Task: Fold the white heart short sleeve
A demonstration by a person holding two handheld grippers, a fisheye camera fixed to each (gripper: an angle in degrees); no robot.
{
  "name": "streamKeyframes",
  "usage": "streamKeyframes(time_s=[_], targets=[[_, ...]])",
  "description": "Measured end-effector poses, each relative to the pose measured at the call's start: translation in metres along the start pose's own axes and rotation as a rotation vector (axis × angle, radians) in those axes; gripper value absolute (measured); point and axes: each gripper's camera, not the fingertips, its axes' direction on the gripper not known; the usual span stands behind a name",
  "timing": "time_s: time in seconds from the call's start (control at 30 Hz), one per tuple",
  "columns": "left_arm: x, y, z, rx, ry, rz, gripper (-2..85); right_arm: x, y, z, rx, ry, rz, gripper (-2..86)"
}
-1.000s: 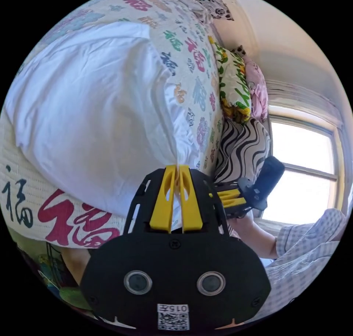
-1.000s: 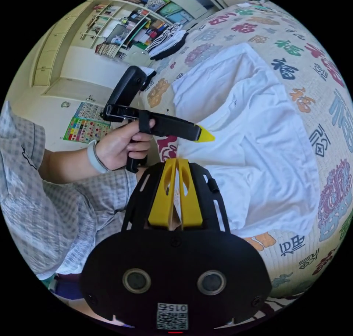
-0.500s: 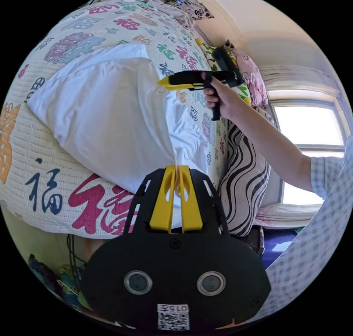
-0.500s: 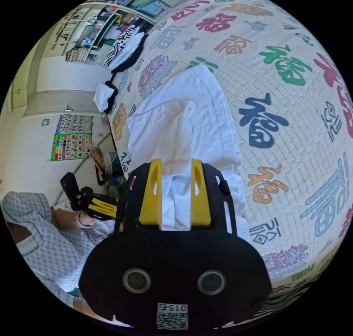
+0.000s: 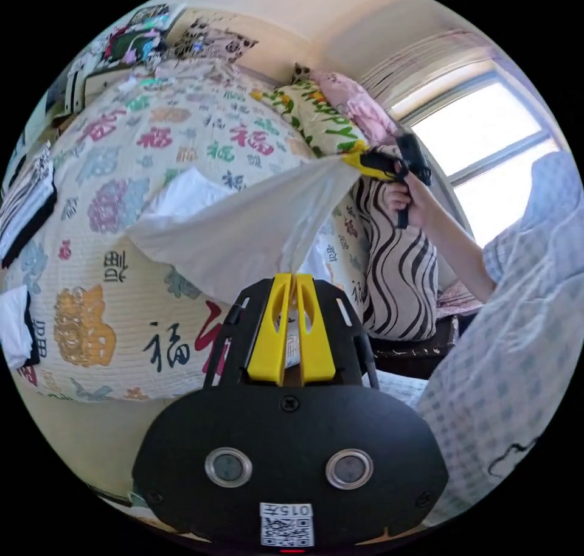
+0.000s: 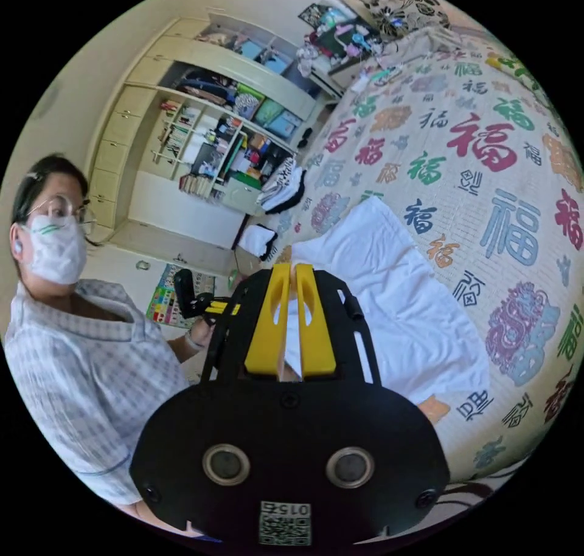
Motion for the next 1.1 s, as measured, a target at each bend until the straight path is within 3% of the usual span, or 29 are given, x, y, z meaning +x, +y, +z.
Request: streamKeyframes(time_s=[0.2, 0.47, 0.63, 0.87, 1.1], targets=[[0.117, 0.011, -0.119, 0.175, 0.035, 0.184, -0.5, -0.086, 0.101, -0.087, 0.246, -0.143, -0.067, 0.4], [0.268, 0.02, -0.241, 0.328, 0.11, 0.56, -0.5, -0.215, 0.199, -0.181, 0.471, -0.095, -0.416, 0.4], [0.334, 0.021, -0.295, 0.436, 0.025, 0.756, -0.5, -0.281, 0.245, -0.212, 0.597, 0.031, -0.61, 0.4], [0.326, -0.031, -0.297, 0.452, 0.004, 0.793, -0.4, -0.282, 0.24, -0.214, 0.626, 0.121, -0.549, 0.5], [0.185, -0.206, -0.157, 0.284, -0.027, 0.636, 0.0, -0.15, 0.135, -0.179, 0.579, 0.211, -0.241, 1.0]])
